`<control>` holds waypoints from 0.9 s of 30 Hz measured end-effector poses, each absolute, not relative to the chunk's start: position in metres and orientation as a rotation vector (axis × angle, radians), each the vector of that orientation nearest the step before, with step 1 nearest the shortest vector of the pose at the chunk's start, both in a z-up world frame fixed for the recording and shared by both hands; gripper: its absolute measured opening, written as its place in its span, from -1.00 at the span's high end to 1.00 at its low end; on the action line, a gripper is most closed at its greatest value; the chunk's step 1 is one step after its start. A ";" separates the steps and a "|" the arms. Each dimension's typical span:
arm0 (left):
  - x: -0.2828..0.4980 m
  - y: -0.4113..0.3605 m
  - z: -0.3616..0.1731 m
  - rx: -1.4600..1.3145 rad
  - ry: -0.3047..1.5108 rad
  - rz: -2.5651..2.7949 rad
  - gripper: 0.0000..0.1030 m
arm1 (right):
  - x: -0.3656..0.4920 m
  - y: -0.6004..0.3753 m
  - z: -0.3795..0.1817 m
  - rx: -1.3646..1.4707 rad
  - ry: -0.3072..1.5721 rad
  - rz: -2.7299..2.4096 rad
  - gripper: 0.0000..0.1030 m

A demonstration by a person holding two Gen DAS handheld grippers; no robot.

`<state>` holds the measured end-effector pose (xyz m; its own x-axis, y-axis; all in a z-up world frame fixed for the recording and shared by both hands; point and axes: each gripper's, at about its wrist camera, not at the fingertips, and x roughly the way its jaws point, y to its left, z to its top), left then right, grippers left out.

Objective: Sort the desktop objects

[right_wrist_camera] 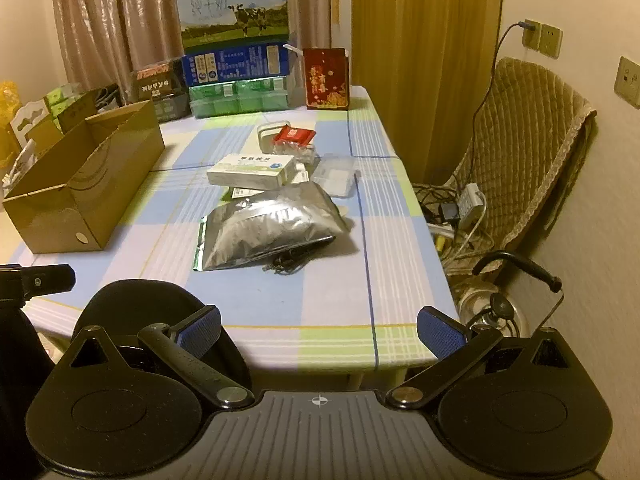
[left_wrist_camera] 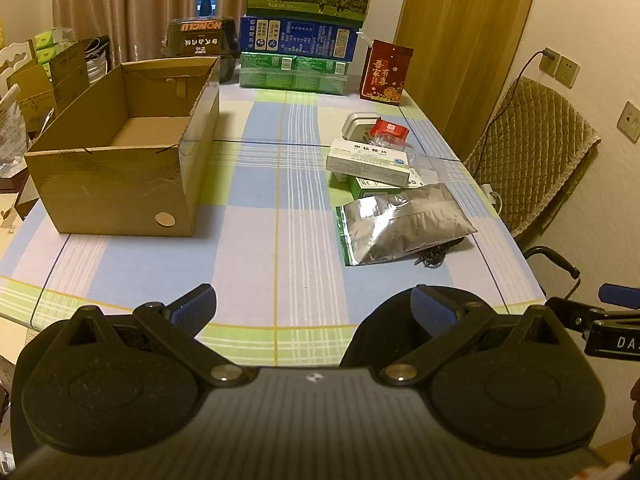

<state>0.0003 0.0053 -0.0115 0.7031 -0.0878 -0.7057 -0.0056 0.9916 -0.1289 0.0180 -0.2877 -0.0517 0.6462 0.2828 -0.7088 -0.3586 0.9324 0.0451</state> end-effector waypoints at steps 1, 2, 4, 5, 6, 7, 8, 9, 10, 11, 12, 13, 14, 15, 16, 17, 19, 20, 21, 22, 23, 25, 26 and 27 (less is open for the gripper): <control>0.001 0.006 -0.012 -0.125 0.791 -0.047 -0.97 | 0.018 -0.288 -0.052 -0.103 0.789 0.365 -0.97; 0.001 0.006 -0.012 -0.125 0.792 -0.047 -0.97 | 0.019 -0.287 -0.052 -0.103 0.790 0.364 -0.97; 0.001 0.006 -0.012 -0.125 0.793 -0.047 -0.98 | 0.019 -0.288 -0.053 -0.103 0.793 0.364 -0.97; 0.002 0.006 -0.012 -0.125 0.793 -0.047 -0.98 | 0.019 -0.288 -0.054 -0.113 0.794 0.385 -0.97; 0.002 0.006 -0.012 -0.126 0.794 -0.048 -0.98 | 0.020 -0.288 -0.054 -0.113 0.795 0.385 -0.97; 0.002 0.006 -0.012 -0.127 0.794 -0.048 -0.98 | 0.020 -0.288 -0.054 -0.112 0.796 0.384 -0.97; 0.002 0.006 -0.012 -0.126 0.794 -0.050 -0.98 | 0.020 -0.289 -0.055 -0.111 0.796 0.382 -0.97; 0.002 0.006 -0.013 -0.126 0.794 -0.050 -0.98 | 0.020 -0.289 -0.055 -0.109 0.797 0.382 -0.97; 0.002 0.005 -0.013 -0.125 0.795 -0.052 -0.97 | 0.020 -0.289 -0.055 -0.107 0.798 0.382 -0.97; 0.003 0.005 -0.013 -0.123 0.795 -0.054 -0.97 | 0.021 -0.289 -0.056 -0.107 0.799 0.382 -0.97; 0.003 0.005 -0.013 -0.121 0.795 -0.055 -0.97 | 0.021 -0.289 -0.056 -0.109 0.800 0.385 -0.97; 0.003 0.005 -0.013 -0.120 0.796 -0.056 -0.97 | 0.021 -0.289 -0.056 -0.109 0.800 0.384 -0.97; 0.004 0.005 -0.014 -0.122 0.796 -0.056 -0.97 | 0.021 -0.289 -0.056 -0.115 0.800 0.395 -0.97; 0.004 0.005 -0.014 -0.123 0.797 -0.057 -0.97 | 0.022 -0.289 -0.057 -0.115 0.801 0.399 -0.97; 0.004 0.006 -0.014 -0.125 0.798 -0.058 -0.97 | 0.022 -0.289 -0.057 -0.114 0.802 0.399 -0.97; 0.004 0.006 -0.015 -0.126 0.799 -0.059 -0.97 | 0.022 -0.289 -0.057 -0.114 0.803 0.399 -0.97; 0.005 0.006 -0.015 -0.128 0.801 -0.061 -0.97 | 0.023 -0.289 -0.058 -0.114 0.803 0.400 -0.97; 0.005 0.006 -0.016 -0.128 0.803 -0.061 -0.97 | 0.023 -0.289 -0.058 -0.114 0.805 0.401 -0.97; 0.005 0.006 -0.016 -0.128 0.804 -0.061 -0.98 | 0.024 -0.289 -0.059 -0.113 0.806 0.402 -0.97; 0.005 0.006 -0.017 -0.127 0.805 -0.061 -0.98 | 0.024 -0.289 -0.059 -0.112 0.806 0.403 -0.97; 0.006 0.007 -0.017 -0.127 0.805 -0.061 -0.97 | 0.024 -0.289 -0.060 -0.111 0.806 0.404 -0.97; 0.006 0.007 -0.017 -0.126 0.806 -0.060 -0.98 | 0.026 -0.289 -0.061 -0.111 0.807 0.405 -0.97; 0.007 0.007 -0.018 -0.127 0.807 -0.060 -0.98 | 0.026 -0.289 -0.061 -0.111 0.807 0.405 -0.97; 0.007 0.007 -0.018 -0.127 0.807 -0.060 -0.97 | 0.026 -0.289 -0.062 -0.111 0.808 0.404 -0.97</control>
<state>0.0069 0.0067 -0.0176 0.6904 -0.1021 -0.7162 0.0051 0.9906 -0.1363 0.0263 -0.2892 -0.0617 0.6197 0.3083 -0.7217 -0.3922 0.9182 0.0554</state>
